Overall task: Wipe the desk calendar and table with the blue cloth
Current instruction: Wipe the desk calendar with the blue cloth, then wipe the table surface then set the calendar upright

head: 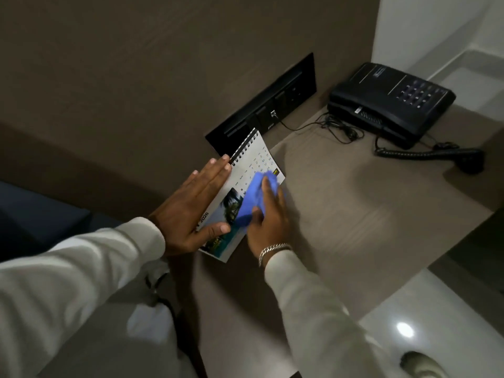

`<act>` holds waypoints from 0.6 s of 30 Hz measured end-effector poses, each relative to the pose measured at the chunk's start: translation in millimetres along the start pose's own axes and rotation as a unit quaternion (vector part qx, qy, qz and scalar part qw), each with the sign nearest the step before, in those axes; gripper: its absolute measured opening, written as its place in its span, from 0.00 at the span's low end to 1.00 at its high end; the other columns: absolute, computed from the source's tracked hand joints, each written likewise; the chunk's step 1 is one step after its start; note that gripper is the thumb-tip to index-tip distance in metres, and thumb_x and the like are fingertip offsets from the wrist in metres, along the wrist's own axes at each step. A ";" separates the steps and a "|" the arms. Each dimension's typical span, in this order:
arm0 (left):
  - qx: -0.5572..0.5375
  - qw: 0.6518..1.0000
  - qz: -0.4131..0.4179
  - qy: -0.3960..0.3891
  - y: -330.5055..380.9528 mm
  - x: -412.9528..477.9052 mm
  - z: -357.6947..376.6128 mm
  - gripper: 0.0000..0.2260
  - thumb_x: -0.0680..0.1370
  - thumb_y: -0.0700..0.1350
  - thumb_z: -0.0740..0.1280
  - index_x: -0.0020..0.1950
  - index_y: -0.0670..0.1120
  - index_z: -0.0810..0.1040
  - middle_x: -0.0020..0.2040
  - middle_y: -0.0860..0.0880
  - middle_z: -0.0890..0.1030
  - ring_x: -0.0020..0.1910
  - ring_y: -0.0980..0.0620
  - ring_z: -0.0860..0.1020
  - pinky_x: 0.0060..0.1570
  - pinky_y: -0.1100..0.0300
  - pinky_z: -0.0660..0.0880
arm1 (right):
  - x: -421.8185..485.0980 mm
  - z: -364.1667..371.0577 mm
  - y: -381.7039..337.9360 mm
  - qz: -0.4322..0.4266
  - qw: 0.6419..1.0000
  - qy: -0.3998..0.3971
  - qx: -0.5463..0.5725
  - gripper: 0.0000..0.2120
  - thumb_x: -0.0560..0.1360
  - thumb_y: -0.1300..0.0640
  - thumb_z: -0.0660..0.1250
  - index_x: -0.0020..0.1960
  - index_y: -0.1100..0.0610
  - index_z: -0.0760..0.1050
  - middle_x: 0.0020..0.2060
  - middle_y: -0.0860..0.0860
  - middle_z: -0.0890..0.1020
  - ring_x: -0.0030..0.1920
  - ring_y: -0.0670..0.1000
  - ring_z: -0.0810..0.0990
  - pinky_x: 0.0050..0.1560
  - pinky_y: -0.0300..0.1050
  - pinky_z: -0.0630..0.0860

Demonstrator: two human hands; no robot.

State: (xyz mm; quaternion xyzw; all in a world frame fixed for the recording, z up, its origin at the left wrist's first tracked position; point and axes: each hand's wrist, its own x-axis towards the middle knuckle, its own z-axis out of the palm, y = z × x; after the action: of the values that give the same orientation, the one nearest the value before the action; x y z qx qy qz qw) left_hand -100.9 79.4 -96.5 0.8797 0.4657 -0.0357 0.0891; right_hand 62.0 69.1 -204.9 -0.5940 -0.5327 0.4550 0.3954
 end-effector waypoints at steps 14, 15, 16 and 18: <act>0.072 0.982 -0.158 0.074 34.0 -7.8 -16.3 0.37 0.77 0.66 0.50 0.80 0.47 0.48 0.81 0.47 0.52 0.80 0.42 0.49 0.75 0.36 0.52 | 7.6 -150.8 -23.8 -0.139 0.913 -0.069 -0.377 0.34 0.64 0.69 0.63 0.70 0.58 0.67 0.70 0.68 0.66 0.67 0.72 0.69 0.64 0.60 0.71; 0.016 0.968 -0.212 0.134 42.0 -13.1 -12.7 0.36 0.77 0.66 0.50 0.80 0.47 0.48 0.81 0.47 0.52 0.80 0.42 0.49 0.75 0.36 0.51 | 18.7 -158.0 -15.3 -0.085 0.890 -0.108 -0.435 0.36 0.65 0.68 0.64 0.72 0.54 0.62 0.74 0.65 0.59 0.70 0.69 0.64 0.67 0.56 0.67; -0.036 0.945 -0.263 0.193 49.6 -20.1 -7.0 0.36 0.77 0.65 0.51 0.80 0.48 0.49 0.82 0.48 0.51 0.80 0.43 0.48 0.75 0.37 0.50 | 27.8 -163.8 -3.9 -0.045 0.867 -0.134 -0.478 0.37 0.67 0.66 0.64 0.74 0.51 0.58 0.76 0.63 0.54 0.72 0.68 0.60 0.68 0.55 0.65; -0.125 0.886 -0.346 0.281 66.3 -33.4 7.4 0.34 0.78 0.61 0.54 0.80 0.49 0.48 0.82 0.50 0.50 0.81 0.45 0.47 0.76 0.41 0.48 | 40.1 -174.8 14.7 -0.020 0.836 -0.163 -0.523 0.38 0.68 0.64 0.63 0.75 0.50 0.54 0.76 0.62 0.51 0.72 0.68 0.57 0.69 0.57 0.61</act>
State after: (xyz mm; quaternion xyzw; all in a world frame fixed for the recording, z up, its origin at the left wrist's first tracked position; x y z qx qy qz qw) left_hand -64.8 14.4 -90.7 0.6175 0.7467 0.2429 0.0453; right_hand 234.9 109.7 -175.9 -0.6190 -0.7597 0.1907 -0.0577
